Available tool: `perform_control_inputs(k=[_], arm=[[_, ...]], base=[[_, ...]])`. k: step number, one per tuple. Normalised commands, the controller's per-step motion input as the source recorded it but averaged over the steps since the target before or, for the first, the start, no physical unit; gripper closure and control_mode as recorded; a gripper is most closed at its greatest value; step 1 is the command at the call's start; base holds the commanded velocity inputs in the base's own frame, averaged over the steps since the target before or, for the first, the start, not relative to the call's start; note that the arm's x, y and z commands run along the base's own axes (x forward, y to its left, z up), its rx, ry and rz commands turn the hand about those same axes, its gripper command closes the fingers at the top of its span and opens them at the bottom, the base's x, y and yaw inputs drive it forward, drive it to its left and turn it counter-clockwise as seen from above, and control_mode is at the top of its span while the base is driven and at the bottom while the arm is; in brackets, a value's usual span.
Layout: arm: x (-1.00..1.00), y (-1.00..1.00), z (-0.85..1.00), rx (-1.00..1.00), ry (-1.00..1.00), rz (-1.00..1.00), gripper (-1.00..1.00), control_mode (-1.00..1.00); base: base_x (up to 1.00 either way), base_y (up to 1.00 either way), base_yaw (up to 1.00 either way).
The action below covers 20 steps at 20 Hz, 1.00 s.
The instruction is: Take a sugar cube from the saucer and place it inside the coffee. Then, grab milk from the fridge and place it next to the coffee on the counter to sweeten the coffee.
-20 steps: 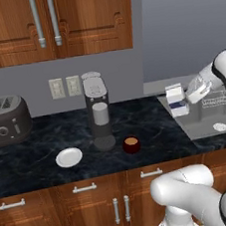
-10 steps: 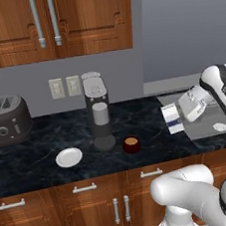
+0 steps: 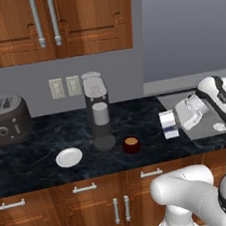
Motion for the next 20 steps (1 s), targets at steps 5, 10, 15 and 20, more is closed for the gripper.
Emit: perform_control_inputs(k=[5,10,15,20], arm=[[0.35,0.21,-0.37,0.06,-0.04,-0.10,1.00,-1.00],[0.47,0.04,-0.29,0.03,-0.01,-0.04,1.00,-1.00],[0.43,0.00,-0.31,0.05,0.00,0.00,1.00,-1.00],[0.50,0.00,-0.36,0.03,0.00,0.00,1.00,-1.00]], base=[[0.00,0.00,0.00],[0.00,0.00,0.00],[0.00,0.00,0.00],[0.00,0.00,0.00]])
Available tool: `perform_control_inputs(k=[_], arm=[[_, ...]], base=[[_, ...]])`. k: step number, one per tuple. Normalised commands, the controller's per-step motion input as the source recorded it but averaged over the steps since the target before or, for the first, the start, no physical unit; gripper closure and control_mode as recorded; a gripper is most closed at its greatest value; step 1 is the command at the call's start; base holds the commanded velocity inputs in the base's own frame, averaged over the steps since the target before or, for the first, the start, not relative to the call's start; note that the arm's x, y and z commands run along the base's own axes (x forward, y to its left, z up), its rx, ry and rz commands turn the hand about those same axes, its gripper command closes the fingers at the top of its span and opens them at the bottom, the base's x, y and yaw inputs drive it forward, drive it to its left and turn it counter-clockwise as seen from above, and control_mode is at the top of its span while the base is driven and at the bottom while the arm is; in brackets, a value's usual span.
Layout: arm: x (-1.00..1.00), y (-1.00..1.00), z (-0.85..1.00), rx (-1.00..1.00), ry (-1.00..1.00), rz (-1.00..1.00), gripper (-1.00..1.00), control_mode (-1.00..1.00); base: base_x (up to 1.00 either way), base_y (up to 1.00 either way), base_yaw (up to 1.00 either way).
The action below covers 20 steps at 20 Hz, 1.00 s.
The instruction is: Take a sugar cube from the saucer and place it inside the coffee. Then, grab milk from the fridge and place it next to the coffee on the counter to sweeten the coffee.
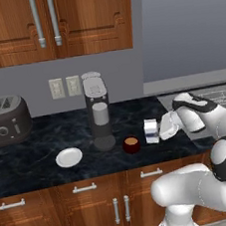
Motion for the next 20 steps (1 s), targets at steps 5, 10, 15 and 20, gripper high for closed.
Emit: perform_control_inputs(k=[5,10,15,20], arm=[[0.46,-0.13,-0.24,0.01,-0.02,0.00,-1.00,-1.00],[0.21,-0.26,-0.02,0.00,0.00,0.00,-1.00,-1.00],[0.05,-0.01,0.00,0.00,0.00,0.00,-1.00,-1.00],[-0.01,-0.01,0.25,0.00,-0.07,0.00,-1.00,-1.00]], base=[[0.00,0.00,0.00],[0.00,0.00,0.00],[0.00,0.00,0.00],[0.00,0.00,0.00]])
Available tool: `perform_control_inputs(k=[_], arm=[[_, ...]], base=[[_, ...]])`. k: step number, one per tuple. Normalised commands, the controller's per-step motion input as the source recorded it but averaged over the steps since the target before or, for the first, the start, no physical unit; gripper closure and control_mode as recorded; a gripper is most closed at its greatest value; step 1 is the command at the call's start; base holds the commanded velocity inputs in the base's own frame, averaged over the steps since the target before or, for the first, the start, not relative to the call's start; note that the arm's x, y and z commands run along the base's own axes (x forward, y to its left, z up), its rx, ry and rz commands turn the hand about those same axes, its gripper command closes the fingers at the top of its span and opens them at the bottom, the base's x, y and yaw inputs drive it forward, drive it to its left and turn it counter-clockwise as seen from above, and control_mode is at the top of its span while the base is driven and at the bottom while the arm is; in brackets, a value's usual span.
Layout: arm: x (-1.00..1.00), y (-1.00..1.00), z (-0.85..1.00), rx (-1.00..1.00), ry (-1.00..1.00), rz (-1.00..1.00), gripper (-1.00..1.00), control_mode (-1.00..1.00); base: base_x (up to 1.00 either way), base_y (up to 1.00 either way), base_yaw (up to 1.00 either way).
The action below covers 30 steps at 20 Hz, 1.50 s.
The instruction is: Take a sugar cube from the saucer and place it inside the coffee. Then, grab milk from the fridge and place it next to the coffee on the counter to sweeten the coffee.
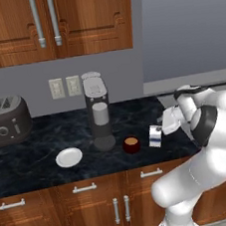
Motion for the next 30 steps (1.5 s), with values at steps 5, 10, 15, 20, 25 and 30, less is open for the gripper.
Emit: perform_control_inputs(k=[5,10,15,20,25,30], arm=[[-0.20,-0.01,0.81,-0.02,-0.36,0.00,-1.00,-1.00],[-0.55,0.25,0.98,-0.20,-0.70,0.01,-1.00,-1.00],[-0.76,0.58,0.89,-0.34,-0.79,0.03,-1.00,-1.00],[-0.86,0.86,0.73,-0.51,-0.80,0.10,-1.00,-1.00],[-0.64,1.00,0.73,-0.65,-0.72,0.19,-1.00,-1.00],[-0.20,0.18,0.14,-0.12,-0.17,0.04,-1.00,-1.00]], base=[[0.00,0.00,0.00],[0.00,0.00,0.00],[0.00,0.00,0.00],[0.00,0.00,0.00],[0.00,0.00,0.00],[0.00,0.00,0.00]])
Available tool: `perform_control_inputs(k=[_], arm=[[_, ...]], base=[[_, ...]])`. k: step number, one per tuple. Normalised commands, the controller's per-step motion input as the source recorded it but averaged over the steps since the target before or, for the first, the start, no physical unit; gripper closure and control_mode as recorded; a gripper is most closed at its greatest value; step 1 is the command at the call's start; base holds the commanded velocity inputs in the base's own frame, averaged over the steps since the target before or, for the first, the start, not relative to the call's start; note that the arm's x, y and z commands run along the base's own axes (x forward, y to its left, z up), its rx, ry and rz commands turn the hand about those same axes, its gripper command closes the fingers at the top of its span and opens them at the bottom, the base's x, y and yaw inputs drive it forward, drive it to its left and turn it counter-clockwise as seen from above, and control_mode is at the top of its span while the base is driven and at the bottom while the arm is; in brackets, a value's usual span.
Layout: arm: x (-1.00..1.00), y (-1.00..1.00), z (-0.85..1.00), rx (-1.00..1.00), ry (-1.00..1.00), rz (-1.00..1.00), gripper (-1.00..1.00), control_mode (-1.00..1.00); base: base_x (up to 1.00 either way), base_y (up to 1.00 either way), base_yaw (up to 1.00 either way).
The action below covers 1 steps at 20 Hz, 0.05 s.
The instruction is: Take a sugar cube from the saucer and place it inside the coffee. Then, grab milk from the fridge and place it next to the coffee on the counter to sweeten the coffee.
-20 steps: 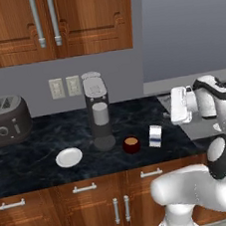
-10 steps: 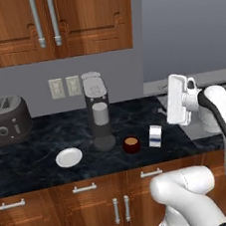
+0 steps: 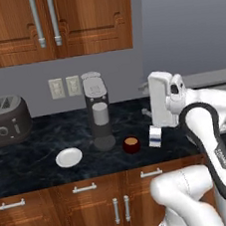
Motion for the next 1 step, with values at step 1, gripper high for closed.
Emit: perform_control_inputs(k=[1], arm=[[0.00,0.00,0.00,0.00,-0.04,0.00,-1.00,-1.00]], base=[[0.00,0.00,0.00]])
